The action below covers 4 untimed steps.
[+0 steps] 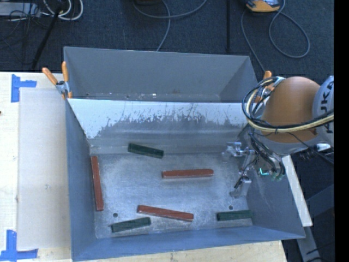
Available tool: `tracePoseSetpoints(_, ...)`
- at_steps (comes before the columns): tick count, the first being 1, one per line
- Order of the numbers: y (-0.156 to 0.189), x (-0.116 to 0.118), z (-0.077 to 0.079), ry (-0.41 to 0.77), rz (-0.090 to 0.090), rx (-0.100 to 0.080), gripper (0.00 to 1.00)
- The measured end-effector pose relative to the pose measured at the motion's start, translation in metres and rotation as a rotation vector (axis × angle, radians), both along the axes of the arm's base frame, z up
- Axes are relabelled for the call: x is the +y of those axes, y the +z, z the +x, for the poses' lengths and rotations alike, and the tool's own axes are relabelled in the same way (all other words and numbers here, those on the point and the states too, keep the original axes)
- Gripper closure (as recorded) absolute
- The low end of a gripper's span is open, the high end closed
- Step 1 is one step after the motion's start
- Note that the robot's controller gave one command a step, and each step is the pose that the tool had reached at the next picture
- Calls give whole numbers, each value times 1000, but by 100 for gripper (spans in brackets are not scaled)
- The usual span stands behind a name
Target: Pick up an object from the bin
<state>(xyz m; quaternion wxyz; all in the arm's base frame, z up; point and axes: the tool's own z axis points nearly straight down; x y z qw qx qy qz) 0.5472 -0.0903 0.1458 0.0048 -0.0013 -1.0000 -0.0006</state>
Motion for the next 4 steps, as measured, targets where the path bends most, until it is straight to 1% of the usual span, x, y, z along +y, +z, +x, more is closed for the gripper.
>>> tracePoseSetpoints(1, -73, 44, -19, -11, 2, -4, 0)
tracePoseSetpoints(2, 8, -36, 17, -108, -6, -20, 0)
tracePoseSetpoints(3, -58, 39, 5, 125, 2, -6, 0)
tracePoseSetpoints(4, -72, 148, 73, 249, 4, -15, 0)
